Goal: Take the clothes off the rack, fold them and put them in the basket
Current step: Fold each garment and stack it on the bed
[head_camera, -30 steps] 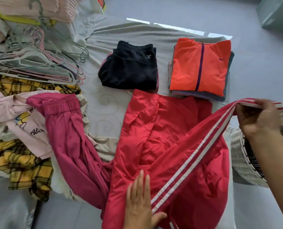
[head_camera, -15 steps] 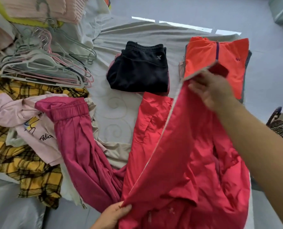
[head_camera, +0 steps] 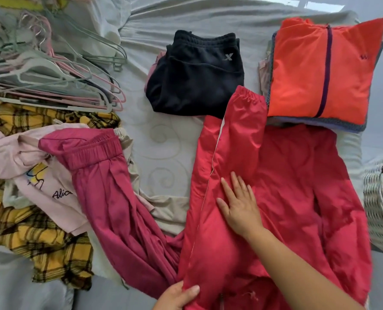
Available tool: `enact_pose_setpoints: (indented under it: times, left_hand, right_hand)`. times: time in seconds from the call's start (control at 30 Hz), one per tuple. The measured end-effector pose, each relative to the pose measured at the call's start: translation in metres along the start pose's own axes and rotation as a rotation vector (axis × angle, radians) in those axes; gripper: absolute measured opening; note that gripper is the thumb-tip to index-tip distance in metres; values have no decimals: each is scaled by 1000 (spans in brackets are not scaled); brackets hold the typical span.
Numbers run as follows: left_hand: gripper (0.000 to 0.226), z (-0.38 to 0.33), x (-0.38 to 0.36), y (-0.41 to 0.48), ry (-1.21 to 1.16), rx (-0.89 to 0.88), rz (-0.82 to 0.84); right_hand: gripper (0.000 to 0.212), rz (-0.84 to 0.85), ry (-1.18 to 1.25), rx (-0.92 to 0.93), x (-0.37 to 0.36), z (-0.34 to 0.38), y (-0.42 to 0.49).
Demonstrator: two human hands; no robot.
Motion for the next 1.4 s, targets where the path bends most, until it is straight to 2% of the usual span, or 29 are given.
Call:
enact_pose_setpoints:
  times: [0.1,0.2,0.33,0.4,0.47,0.57,0.6,0.7,0.8,0.83,0.9,0.97,1.0,1.03,1.1,1.2,1.23,1.3,1.37,1.4]
  left_hand:
    - [79,3,-6,3,71,-26,-9]
    - [90,6,-11,1,26,-56,-76]
    - [106,4,-8,-15,-69,-114,-209]
    - [112,5,-5,-27,-63,-193,-320]
    - [102,8,-1,-40,44,-328,-492]
    - [61,20,3,-66,412,-479,-812]
    - [46,27,5,-72,460,-492,-873]
    - [10,46,11,-79,386,-386,-871]
    - [36,54,33,-73,429,-310,-862]
    - [36,51,35,-70,487,-303,-844]
    - [37,39,30,-63,472,-274,-770]
    - [62,26,23,-52,333,-238,-734]
    - [57,19,19,-46,295,-243,-735]
    - [43,10,13,-43,368,-274,-748]
    - [23,-3,10,-43,546,-404,-844]
    - [18,-13,19,-61,619,-616,-1009]
    - [14,-11,25,-62,656,-616,-1024]
    - [17,-1,35,-56,663,-485,-970]
    - [42,-4,35,-51,775,-456,-990]
    - [51,-14,27,-48,897,-546,-1027]
  right_hand:
    - [91,180,-88,42,-9,-4,17]
    - [88,201,-18,58,0,-2,16]
    - [66,-163,219,-32,24,-12,-21]
    - [57,-285,268,-39,27,-15,-55]
    - [53,-305,256,11,25,-8,-88]
    - [52,-222,173,73,14,6,-116]
    - [53,-172,137,72,9,7,-117]
    - [59,-19,23,114,-6,5,-112]
    - [84,231,-19,175,-20,2,-104]
    - [90,268,-1,179,-20,3,-102]
    - [89,251,110,146,-11,3,-102]
    - [76,63,307,52,5,-4,-111]
    - [67,-57,371,-7,13,-12,-121]
    - [60,-172,379,-60,19,-23,-133]
    - [55,-284,256,-154,26,-47,-159]
    - [53,-73,79,-155,10,-74,-189]
    - [55,43,33,-120,2,-77,-195]
    - [63,189,3,-104,-10,-82,-202]
    - [76,147,69,-119,-7,-84,-195]
    - [79,107,151,-149,-2,-85,-191]
Point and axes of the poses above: each hand's wrist, its own y-axis towards the middle knuckle, its own x-axis out of the back of the hand, z = x × y, the point moved 6 cm from there along y, towards the middle knuckle, and after that the axes turned 11 degrees about -z, right-handed, at the moved point
